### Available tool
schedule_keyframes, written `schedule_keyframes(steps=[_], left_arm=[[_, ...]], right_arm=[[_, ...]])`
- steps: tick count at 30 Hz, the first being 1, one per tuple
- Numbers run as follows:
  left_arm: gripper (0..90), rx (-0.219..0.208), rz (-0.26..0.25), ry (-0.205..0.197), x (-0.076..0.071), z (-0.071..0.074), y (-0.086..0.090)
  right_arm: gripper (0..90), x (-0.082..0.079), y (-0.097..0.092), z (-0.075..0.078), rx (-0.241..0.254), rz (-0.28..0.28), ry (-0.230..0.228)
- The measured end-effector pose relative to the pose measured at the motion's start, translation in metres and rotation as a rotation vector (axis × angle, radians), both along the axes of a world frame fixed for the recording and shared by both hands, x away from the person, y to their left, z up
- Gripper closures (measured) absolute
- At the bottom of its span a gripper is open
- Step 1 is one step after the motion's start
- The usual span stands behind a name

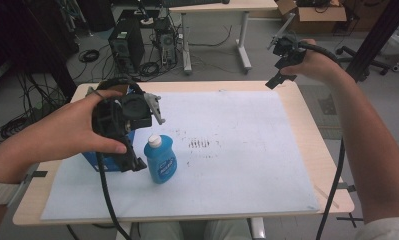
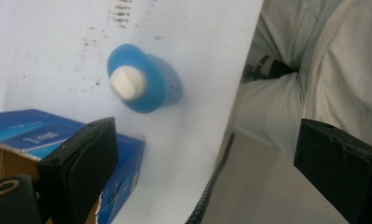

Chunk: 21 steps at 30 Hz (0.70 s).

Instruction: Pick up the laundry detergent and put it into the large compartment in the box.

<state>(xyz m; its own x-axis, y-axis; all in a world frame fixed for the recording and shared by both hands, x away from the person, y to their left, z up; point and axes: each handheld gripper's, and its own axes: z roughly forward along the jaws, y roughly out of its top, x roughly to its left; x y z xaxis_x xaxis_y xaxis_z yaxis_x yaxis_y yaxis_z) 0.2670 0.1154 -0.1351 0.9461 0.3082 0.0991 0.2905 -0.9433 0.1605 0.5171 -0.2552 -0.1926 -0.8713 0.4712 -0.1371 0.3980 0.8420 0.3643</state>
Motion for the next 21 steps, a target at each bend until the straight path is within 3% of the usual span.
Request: schedule_keyframes(steps=[2, 3, 9, 12, 15, 21], left_arm=[[7.2, 0.009, 0.052, -0.009, 0.002, 0.003, -0.003], [7.2, 0.009, 0.052, -0.009, 0.002, 0.003, -0.003], [6.2, 0.032, 0.159, -0.023, 0.009, 0.008, -0.006], [6.0, 0.006, 0.224, -0.006, 0.015, 0.009, -0.008], [6.8, 0.015, 0.239, -0.005, 0.018, 0.008, -0.009], [6.6, 0.019, 0.34, -0.004, 0.025, 0.005, -0.009]], right_arm=[[9.2, -0.001, 0.0, 0.0, -0.005, 0.002, 0.002], [9.2, -0.001, 0.0, 0.0, -0.005, 0.002, 0.002], [9.2, -0.003, 0.0, 0.001, -0.014, 0.003, -0.002], [9.2, -0.004, 0.0, 0.002, -0.015, 0.001, -0.006], [9.2, -0.004, 0.0, 0.002, -0.014, 0.002, -0.006], [9.2, -0.003, 0.003, 0.001, -0.011, 0.003, -0.008]])
